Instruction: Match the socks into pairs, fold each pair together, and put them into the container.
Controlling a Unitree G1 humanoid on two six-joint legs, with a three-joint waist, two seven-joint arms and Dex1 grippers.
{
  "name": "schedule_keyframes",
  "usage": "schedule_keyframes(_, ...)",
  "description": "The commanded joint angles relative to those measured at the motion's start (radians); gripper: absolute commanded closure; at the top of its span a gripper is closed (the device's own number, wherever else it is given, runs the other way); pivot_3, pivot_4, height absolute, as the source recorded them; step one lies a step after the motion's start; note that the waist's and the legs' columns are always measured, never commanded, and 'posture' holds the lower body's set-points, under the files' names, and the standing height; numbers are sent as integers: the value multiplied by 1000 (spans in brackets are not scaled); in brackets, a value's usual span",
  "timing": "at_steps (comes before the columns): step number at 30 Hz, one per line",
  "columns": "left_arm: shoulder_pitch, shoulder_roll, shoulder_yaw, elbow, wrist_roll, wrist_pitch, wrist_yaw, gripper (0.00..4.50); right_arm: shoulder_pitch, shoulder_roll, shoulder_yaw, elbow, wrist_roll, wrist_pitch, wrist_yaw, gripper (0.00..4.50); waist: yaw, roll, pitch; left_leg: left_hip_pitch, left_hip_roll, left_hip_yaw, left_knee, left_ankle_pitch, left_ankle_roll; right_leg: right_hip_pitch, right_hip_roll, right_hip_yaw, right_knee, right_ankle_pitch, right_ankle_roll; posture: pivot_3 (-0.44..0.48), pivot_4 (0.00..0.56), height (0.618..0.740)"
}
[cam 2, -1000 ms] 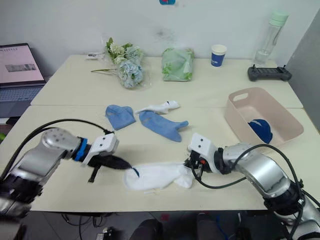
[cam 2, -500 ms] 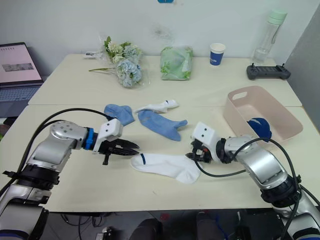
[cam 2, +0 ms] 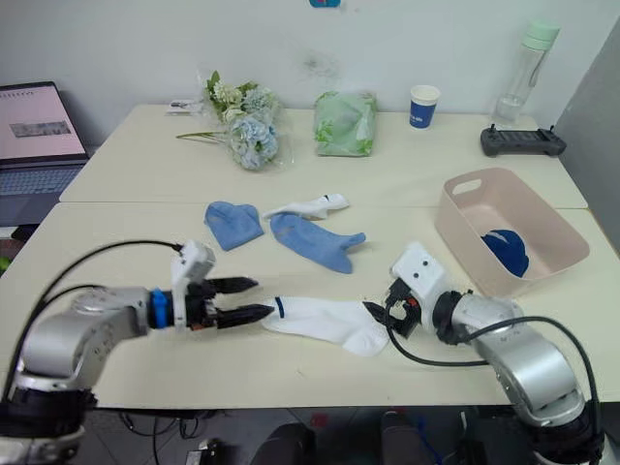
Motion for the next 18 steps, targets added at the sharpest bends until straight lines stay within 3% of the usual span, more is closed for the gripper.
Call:
schedule_keyframes(1,7,-23,58,-71,-50,102,107,20,65,9,27,-50,-39,-63,-46,0,0,0,0,0,0,0,0,0,0,0,0,0,0,0,0,0,150,740)
schedule_keyframes(7,67,-50,31,-132,-68,183,214,20,151,34,86,4,-85,-117,-84,0,-2,1,-2,2,0,1,-1,0,0,0,0,1,0,0,0,0,150,740)
schedule_keyframes(9,82,-79,24,-163,-84,212,247,409,175,41,97,21,-91,-120,-88,177,-1,1,-3,2,0,1,-1,0,0,1,0,1,0,0,0,0,150,740)
schedule_keyframes(12,97,-88,-2,-175,-72,205,275,1197,189,43,107,36,-99,-122,-87,902,0,1,-6,3,0,1,-1,0,0,2,0,1,-1,0,0,0,150,740)
schedule_keyframes(18,91,-97,-52,-153,-42,136,299,3090,190,37,138,35,-110,-138,-73,3098,0,2,-15,4,-1,1,-1,0,0,3,0,1,-2,0,0,0,150,740)
